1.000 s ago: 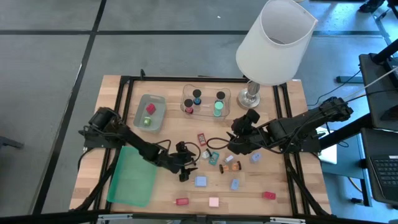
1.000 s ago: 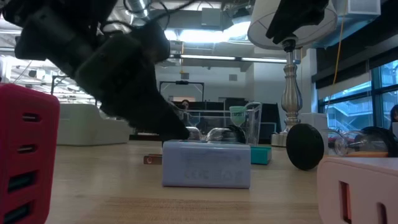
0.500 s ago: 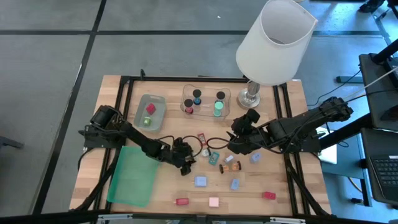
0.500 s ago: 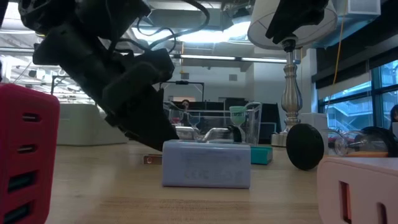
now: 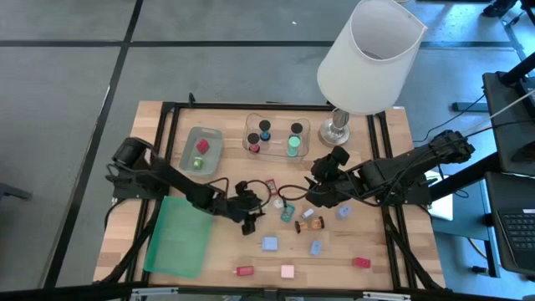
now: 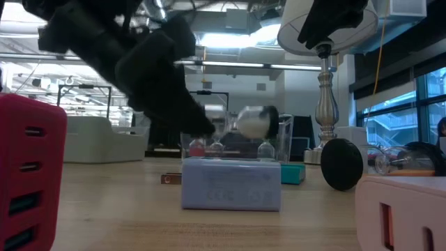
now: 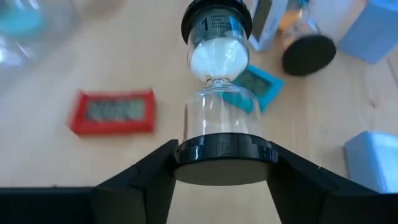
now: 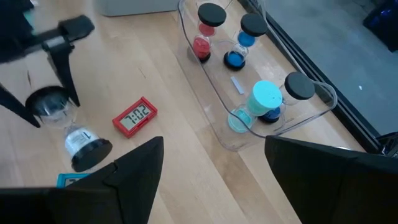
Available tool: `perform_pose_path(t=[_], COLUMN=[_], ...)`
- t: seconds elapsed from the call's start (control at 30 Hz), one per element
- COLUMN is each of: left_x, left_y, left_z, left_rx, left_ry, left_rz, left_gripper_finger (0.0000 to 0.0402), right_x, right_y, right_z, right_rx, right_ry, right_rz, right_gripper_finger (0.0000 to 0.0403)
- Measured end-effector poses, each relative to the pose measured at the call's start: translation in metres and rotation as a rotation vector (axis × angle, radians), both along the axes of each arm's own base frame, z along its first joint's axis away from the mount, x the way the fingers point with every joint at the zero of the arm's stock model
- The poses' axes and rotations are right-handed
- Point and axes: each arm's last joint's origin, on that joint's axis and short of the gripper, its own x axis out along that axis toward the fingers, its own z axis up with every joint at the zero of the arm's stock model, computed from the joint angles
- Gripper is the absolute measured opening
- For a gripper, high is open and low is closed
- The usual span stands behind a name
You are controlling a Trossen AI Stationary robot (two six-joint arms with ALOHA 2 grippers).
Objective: Pick & Place Office items
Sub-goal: Put the white hourglass into the transparent bin
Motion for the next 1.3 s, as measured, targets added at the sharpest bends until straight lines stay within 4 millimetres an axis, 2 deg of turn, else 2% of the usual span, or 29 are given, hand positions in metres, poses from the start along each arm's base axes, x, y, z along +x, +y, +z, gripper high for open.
perform_pose_path(t=[0.1, 0.33, 0.43, 0.53, 0.67, 0.87, 1.0, 1.17, 1.3], left_x=[-0.005, -0.021, -0.027, -0.029, -0.024, -0.016, -0.010, 0.006, 0.024], left_y=[0.005, 0.028, 0.047, 0.072, 0.107, 0.156, 0.182, 0.201, 0.207], left_z=[0.016, 0.073, 0.092, 0.104, 0.115, 0.127, 0.142, 0.155, 0.151], left_rx=[0.155, 0.681, 0.796, 0.822, 0.735, 0.381, 0.208, 0.068, 0.004], left_ry=[-0.009, 0.006, 0.037, 0.066, 0.071, 0.153, 0.234, 0.351, 0.491], left_rz=[0.008, 0.115, 0.230, 0.326, 0.373, 0.323, 0.329, 0.289, 0.245], left_gripper_finger=[0.0219, 0.0211, 0.0214, 0.0216, 0.0213, 0.0213, 0.0213, 0.0214, 0.0214], right_x=[0.000, 0.000, 0.000, 0.000, 0.000, 0.000, 0.000, 0.001, 0.002], right_y=[0.000, 0.000, 0.000, -0.001, -0.001, -0.001, -0.002, -0.005, -0.011], right_z=[0.000, 0.000, 0.000, 0.000, 0.000, 0.000, 0.000, 0.001, 0.001], right_rx=[0.000, 0.000, -0.002, -0.022, -0.036, -0.042, -0.065, -0.107, -0.112], right_ry=[0.000, 0.001, 0.002, -0.002, 0.003, 0.009, 0.019, 0.018, 0.021], right_rz=[0.000, 0.000, 0.000, -0.006, -0.005, 0.003, 0.016, 0.003, -0.017], right_gripper_finger=[0.0283, 0.0283, 0.0283, 0.0283, 0.0283, 0.0283, 0.0283, 0.0283, 0.0283])
